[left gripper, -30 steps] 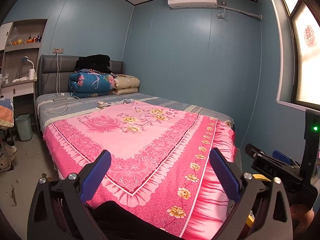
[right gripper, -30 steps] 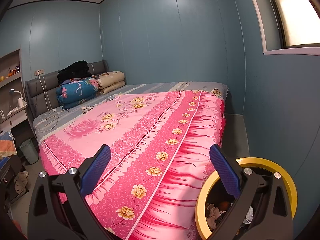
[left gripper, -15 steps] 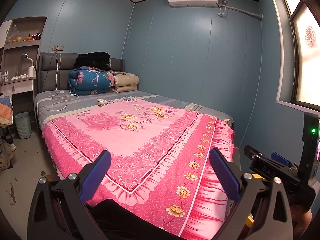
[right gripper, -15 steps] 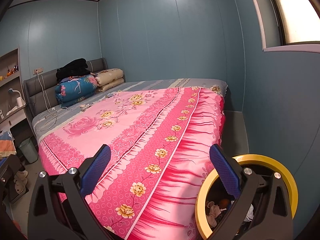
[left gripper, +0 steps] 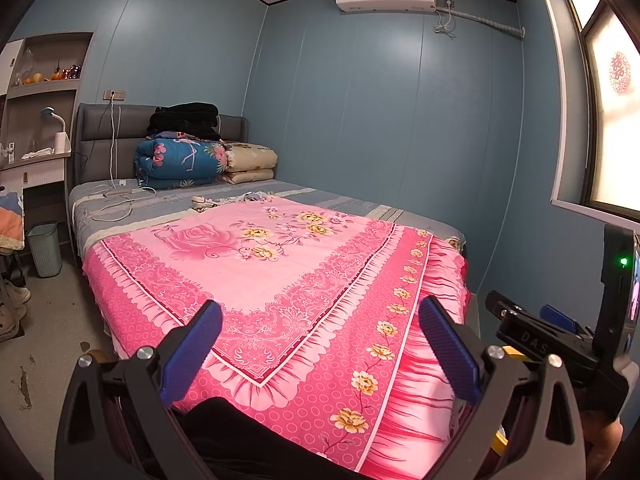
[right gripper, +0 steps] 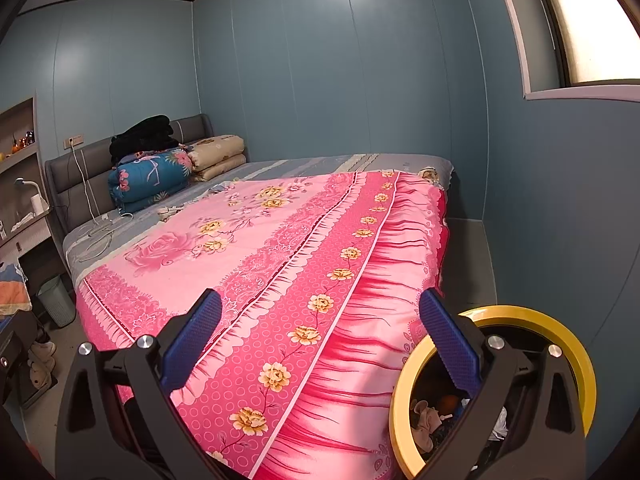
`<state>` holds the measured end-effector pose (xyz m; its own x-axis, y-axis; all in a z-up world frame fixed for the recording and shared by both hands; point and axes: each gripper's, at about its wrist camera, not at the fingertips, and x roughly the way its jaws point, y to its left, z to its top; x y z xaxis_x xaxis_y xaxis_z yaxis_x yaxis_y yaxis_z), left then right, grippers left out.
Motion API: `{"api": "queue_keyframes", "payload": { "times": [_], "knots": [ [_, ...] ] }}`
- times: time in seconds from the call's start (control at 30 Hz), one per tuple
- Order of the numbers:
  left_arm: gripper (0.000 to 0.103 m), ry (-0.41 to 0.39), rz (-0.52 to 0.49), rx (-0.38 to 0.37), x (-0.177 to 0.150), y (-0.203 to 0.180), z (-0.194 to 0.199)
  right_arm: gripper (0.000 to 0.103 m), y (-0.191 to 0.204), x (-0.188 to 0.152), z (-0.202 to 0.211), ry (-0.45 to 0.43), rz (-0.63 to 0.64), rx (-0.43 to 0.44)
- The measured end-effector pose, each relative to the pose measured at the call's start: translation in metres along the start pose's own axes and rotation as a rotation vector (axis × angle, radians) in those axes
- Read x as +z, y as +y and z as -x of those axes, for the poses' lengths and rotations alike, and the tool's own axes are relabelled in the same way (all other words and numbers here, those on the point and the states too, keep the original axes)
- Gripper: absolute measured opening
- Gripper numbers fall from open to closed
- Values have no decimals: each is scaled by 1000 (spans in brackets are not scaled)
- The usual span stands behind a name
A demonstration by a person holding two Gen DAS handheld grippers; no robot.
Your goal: Collect trash
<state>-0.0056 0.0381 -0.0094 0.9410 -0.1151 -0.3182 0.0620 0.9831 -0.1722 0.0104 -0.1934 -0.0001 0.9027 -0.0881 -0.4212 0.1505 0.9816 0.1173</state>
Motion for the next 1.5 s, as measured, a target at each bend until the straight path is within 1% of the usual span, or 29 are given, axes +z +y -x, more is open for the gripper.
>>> {"api": "queue_keyframes", "payload": {
  "times": [1.5],
  "knots": [
    [95, 14, 3, -7, -5, 3, -2, 95, 0, -8, -5, 21, -7, -6]
  ]
}}
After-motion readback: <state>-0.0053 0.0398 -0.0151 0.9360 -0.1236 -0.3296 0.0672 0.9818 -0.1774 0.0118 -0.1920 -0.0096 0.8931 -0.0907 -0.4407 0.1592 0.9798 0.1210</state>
